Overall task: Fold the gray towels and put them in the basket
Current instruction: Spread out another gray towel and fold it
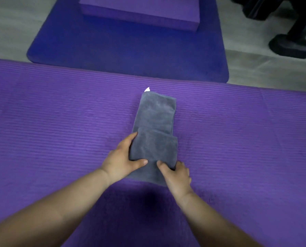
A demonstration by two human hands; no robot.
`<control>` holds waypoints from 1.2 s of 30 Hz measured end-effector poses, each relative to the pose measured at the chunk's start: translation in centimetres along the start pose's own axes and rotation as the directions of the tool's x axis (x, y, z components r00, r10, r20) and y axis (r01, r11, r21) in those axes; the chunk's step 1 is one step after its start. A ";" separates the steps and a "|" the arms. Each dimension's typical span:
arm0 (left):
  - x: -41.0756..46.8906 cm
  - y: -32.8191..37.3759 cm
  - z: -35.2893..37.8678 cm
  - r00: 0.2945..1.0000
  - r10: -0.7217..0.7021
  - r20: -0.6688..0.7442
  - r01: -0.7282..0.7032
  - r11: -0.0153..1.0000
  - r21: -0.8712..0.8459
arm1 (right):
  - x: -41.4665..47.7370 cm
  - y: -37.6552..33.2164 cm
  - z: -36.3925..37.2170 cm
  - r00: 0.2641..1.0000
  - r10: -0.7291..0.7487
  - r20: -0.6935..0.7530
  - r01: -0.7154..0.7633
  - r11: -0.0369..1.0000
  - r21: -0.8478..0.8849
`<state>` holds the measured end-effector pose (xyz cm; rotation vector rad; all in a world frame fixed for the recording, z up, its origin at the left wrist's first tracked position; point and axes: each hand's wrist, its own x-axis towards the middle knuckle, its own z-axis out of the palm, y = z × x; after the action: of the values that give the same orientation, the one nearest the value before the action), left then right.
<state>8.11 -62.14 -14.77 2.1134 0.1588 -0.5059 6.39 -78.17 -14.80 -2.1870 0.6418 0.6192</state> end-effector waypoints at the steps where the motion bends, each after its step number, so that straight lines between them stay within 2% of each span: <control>1: -0.3 -0.1 0.0 0.999 0.010 -0.041 -0.007 0.996 0.086 | -0.1 0.2 -0.5 0.998 -0.062 -0.032 0.060 0.995 -0.075; 3: -0.9 -0.1 -0.1 0.977 0.110 -0.182 -0.052 0.954 0.294 | -0.2 0.1 -1.5 0.952 -0.271 -0.143 0.247 0.955 -0.167; 4: -0.9 -0.1 -0.2 0.943 0.247 -0.222 -0.135 0.896 0.423 | 0.0 -0.1 -1.7 0.864 -0.456 -0.215 0.404 0.881 -0.245; 5: -0.9 0.0 -0.4 0.893 0.401 -0.203 -0.239 0.806 0.541 | 0.5 0.0 -1.8 0.719 -0.647 -0.253 0.554 0.754 -0.353; 7: -0.6 -0.4 -0.6 0.795 0.605 -0.042 -0.413 0.590 0.694 | 1.5 0.0 -1.8 0.398 -0.909 -0.125 0.750 0.401 -0.525; 8: -0.5 -0.6 -0.8 0.764 0.643 0.055 -0.466 0.491 0.736 | 2.0 0.1 -1.8 0.278 -0.960 -0.027 0.795 0.246 -0.554; 9: -0.4 -0.8 -1.0 0.755 0.642 0.136 -0.501 0.431 0.751 | 2.2 0.1 -2.0 0.204 -0.977 0.055 0.817 0.139 -0.559; 10: -0.3 -1.2 -1.2 0.758 0.621 0.200 -0.523 0.395 0.756 | 2.5 0.2 -2.1 0.179 -0.977 0.118 0.824 0.083 -0.561; 12: -0.4 -0.8 -1.9 0.819 0.480 0.315 -0.531 0.425 0.734 | 2.7 0.5 -2.5 0.277 -0.922 0.268 0.821 0.082 -0.566; 13: -0.1 -0.3 -2.3 0.844 0.394 0.364 -0.527 0.482 0.700 | 2.8 0.6 -2.8 0.343 -0.877 0.337 0.815 0.100 -0.570; 14: 0.3 -0.1 -2.8 0.876 0.271 0.400 -0.482 0.555 0.678 | 3.0 0.8 -3.1 0.394 -0.830 0.395 0.805 0.105 -0.584; 15: 0.3 0.4 -3.4 0.876 0.104 0.470 -0.440 0.570 0.694 | 3.3 0.9 -3.4 0.429 -0.784 0.449 0.796 0.092 -0.598; 16: 0.6 1.0 -3.8 0.851 0.014 0.525 -0.456 0.515 0.725 | 3.7 0.9 -3.7 0.445 -0.753 0.485 0.785 0.067 -0.616; 17: 0.8 1.4 -3.9 0.834 -0.013 0.552 -0.489 0.447 0.749 | 4.0 1.0 -3.9 0.462 -0.726 0.510 0.778 0.055 -0.626; 19: 1.2 1.5 -4.0 0.828 0.020 0.561 -0.526 0.376 0.763 | 4.3 0.7 -3.9 0.465 -0.718 0.518 0.787 0.068 -0.613; 22: 1.3 1.4 -4.2 0.849 0.048 0.527 -0.507 0.354 0.786 | 4.2 0.4 -3.4 0.393 -0.796 0.461 0.827 0.086 -0.556; 24: 1.2 0.8 -4.4 0.807 0.257 0.532 -0.586 0.243 0.773 | 4.4 0.2 -3.4 0.329 -0.844 0.423 0.851 0.071 -0.521; 25: 1.0 0.8 -4.5 0.807 0.288 0.515 -0.582 0.238 0.778 | 4.3 0.0 -3.6 0.320 -0.852 0.414 0.869 0.090 -0.487; 27: 0.5 0.2 -4.6 0.778 0.403 0.481 -0.614 0.331 0.716 | 4.0 -0.4 -4.3 0.348 -0.825 0.445 0.887 0.136 -0.441; 29: -0.7 -0.8 -4.3 0.780 0.430 0.455 -0.623 0.460 0.633 | 3.1 -0.2 -4.8 0.389 -0.784 0.484 0.889 0.181 -0.421; 30: -1.5 -1.2 -4.0 0.788 0.432 0.438 -0.615 0.525 0.589 | 2.4 0.1 -5.0 0.427 -0.749 0.507 0.890 0.247 -0.385; 33: -4.2 -1.2 -3.4 0.834 0.426 0.350 -0.546 0.728 0.414 | 0.2 0.8 -5.5 0.566 -0.623 0.540 0.799 0.576 -0.173; 34: -4.9 -1.0 -3.3 0.874 0.377 0.308 -0.471 0.812 0.343 | -0.4 0.8 -5.6 0.609 -0.533 0.588 0.709 0.698 -0.102; 36: -6.1 -0.8 -3.4 0.930 0.242 0.277 -0.295 0.941 0.168 | -0.8 0.7 -5.8 0.641 -0.417 0.645 0.518 0.855 0.037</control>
<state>3.36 -58.37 -11.23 2.2031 -0.3421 -0.6415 6.69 -82.87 -11.21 -1.9637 -0.3520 1.0675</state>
